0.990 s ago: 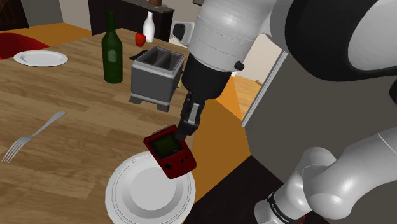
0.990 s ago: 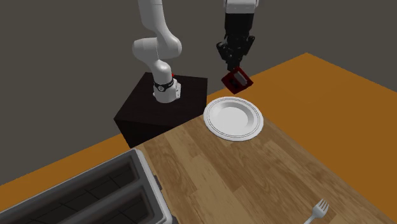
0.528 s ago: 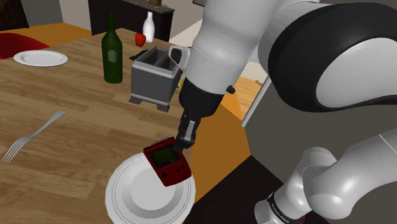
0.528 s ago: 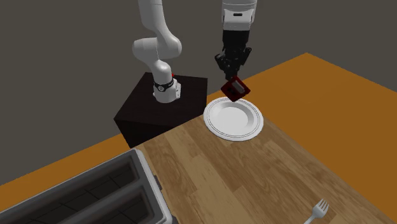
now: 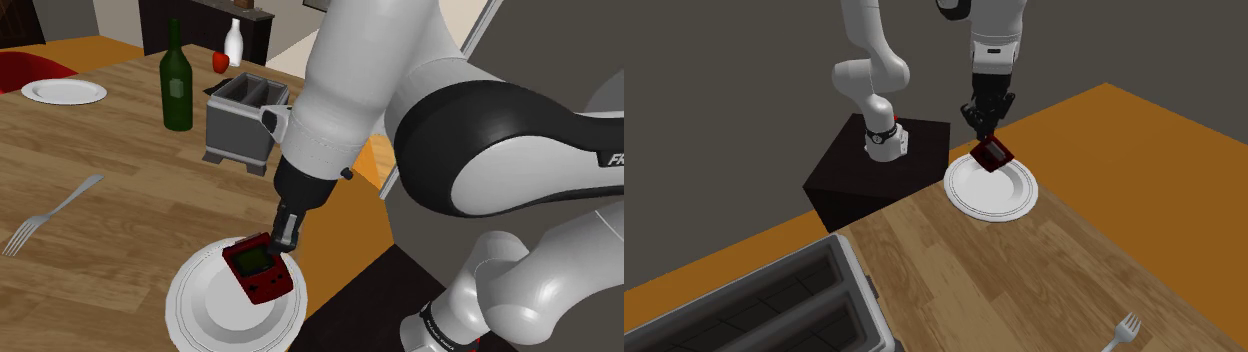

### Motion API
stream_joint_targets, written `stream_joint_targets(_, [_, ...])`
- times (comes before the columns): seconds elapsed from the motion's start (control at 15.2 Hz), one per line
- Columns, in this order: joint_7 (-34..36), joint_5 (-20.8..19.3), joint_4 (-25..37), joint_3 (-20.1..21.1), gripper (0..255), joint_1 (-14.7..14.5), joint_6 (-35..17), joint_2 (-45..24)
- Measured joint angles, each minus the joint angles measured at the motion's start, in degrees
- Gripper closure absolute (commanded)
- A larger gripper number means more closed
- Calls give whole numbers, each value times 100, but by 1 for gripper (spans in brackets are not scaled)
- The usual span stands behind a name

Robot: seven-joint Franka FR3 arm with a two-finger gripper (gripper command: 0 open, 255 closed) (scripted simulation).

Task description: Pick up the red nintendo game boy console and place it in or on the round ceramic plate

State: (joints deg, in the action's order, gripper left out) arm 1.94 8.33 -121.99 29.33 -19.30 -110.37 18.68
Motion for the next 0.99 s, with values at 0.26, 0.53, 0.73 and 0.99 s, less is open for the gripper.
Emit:
stream_joint_targets(0.26, [28,1,-259,50,255,-11,-327,-39])
stream_joint_targets(0.53, [16,-2,-354,31,255,-9,-480,-12])
stream_joint_targets(0.73, [13,-8,-359,24,255,-11,-502,-23])
stream_joint_targets(0.99, [28,3,-396,51,0,-31,-466,-55])
